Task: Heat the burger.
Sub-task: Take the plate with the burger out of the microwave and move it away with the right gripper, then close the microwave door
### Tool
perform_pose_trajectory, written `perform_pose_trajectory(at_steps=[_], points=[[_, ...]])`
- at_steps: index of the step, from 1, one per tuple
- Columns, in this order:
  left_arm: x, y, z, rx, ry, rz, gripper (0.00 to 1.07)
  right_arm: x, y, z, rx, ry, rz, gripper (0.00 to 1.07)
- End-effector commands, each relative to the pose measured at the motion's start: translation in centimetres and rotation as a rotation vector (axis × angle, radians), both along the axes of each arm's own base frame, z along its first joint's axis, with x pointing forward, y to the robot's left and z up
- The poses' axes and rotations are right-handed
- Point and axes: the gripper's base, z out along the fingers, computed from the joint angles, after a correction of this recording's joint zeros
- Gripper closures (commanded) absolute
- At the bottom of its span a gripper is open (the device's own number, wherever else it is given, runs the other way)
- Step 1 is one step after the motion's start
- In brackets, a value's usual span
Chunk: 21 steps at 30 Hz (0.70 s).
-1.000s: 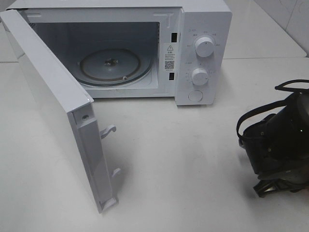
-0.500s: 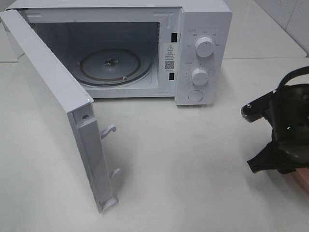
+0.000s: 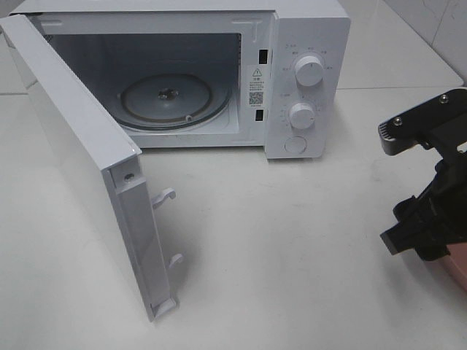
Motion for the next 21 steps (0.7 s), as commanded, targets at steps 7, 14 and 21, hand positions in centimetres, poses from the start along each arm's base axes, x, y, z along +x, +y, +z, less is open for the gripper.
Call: perform_pose_trajectory(at_steps=[7, 14, 21], points=[[-0.2, -0.1, -0.1, -0.006, -0.021, -0.001, 0.09, -3.2, -0.7, 2.1, 0.069, 0.110, 0.131, 0.25], [-0.2, -0.1, -0.1, -0.006, -0.021, -0.001, 0.09, -6.0, -1.9, 5.6, 0.135, 0.115, 0.191, 0.27], [-0.2, -0.1, -0.1, -0.006, -0.021, -0.001, 0.09, -8.5, -3.5, 8.1, 0.215, -0.015, 0.221, 0.28]])
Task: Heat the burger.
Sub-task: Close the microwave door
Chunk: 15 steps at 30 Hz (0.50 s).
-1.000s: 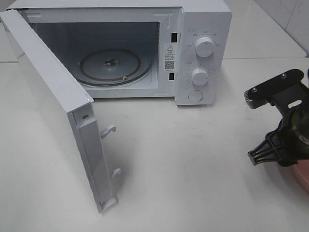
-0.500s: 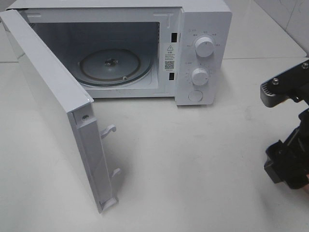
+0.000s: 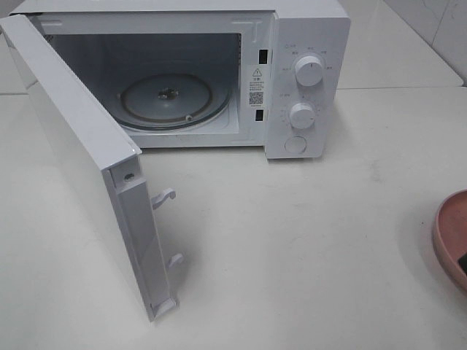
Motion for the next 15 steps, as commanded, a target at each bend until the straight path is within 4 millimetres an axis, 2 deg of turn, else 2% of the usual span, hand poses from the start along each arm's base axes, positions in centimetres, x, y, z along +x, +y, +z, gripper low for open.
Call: perform_pose_trajectory(at_steps=[1, 9, 15], points=[[-0.2, -0.1, -0.1, -0.006, -0.021, -0.001, 0.09, -2.2, -1.6, 1.5, 0.067, -0.107, 0.010, 0.28], [-0.2, -0.1, -0.1, -0.006, -0.021, -0.001, 0.09, -4.8, -3.6, 2.5, 0.179, -0.246, -0.028, 0.31], [-0.2, -0.1, -0.1, -0.006, -0.021, -0.001, 0.09, -6.2, -5.0, 0.7, 0.180, -0.297, -0.148, 0.31]])
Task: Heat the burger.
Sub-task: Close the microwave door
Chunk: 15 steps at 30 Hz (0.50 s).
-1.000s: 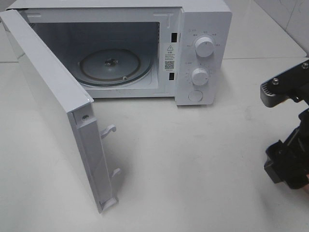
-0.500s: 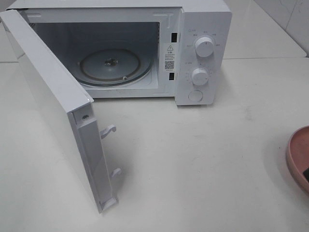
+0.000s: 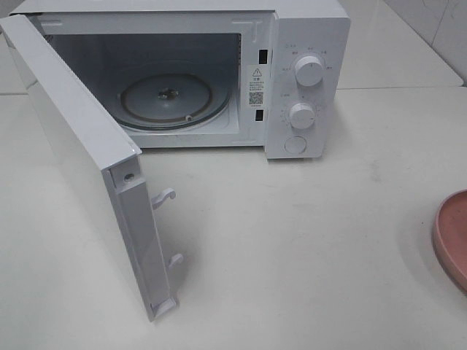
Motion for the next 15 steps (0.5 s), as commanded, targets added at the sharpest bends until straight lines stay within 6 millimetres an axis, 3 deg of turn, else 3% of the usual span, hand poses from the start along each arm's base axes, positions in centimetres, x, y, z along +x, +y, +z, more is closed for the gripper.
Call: perform_pose_trajectory(at_steps=[1, 5, 15], points=[[-0.2, -0.1, -0.1, -0.006, -0.021, -0.001, 0.09, -0.6, -0.5, -0.8, 0.005, -0.013, -0.044, 0.31], [-0.2, -0.1, -0.1, -0.006, -0.021, -0.001, 0.09, -1.8, -1.1, -2.1, 0.057, -0.050, -0.141, 0.31], [-0.2, -0.1, -0.1, -0.006, -0.021, -0.001, 0.09, -3.9, -1.5, -2.2, 0.096, -0.211, -0.226, 0.31]])
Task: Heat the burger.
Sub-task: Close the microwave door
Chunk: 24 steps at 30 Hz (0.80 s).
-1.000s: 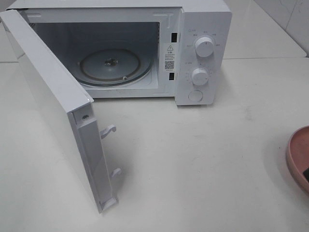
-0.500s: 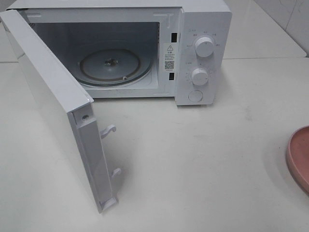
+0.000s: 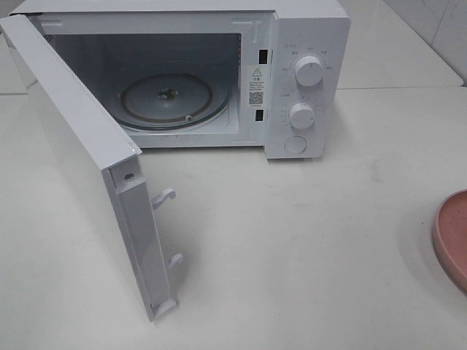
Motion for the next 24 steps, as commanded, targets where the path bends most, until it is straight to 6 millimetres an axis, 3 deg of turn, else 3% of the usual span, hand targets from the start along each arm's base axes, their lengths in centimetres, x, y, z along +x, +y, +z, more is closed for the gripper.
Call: perform_pose_trajectory(at_steps=[1, 6, 24], points=[[-0.2, -0.1, -0.1, -0.006, -0.021, -0.001, 0.09, -0.9, 0.2, 0.0, 0.001, -0.072, 0.022, 0.31], [-0.2, -0.1, -0.1, -0.006, -0.021, -0.001, 0.09, -2.1, 0.0, -0.1, 0.013, -0.148, -0.011, 0.31], [0.0, 0.0, -0.1, -0.005, -0.009, -0.002, 0.09, -2.0, 0.0, -0.1, 0.014, -0.145, -0.026, 0.32]])
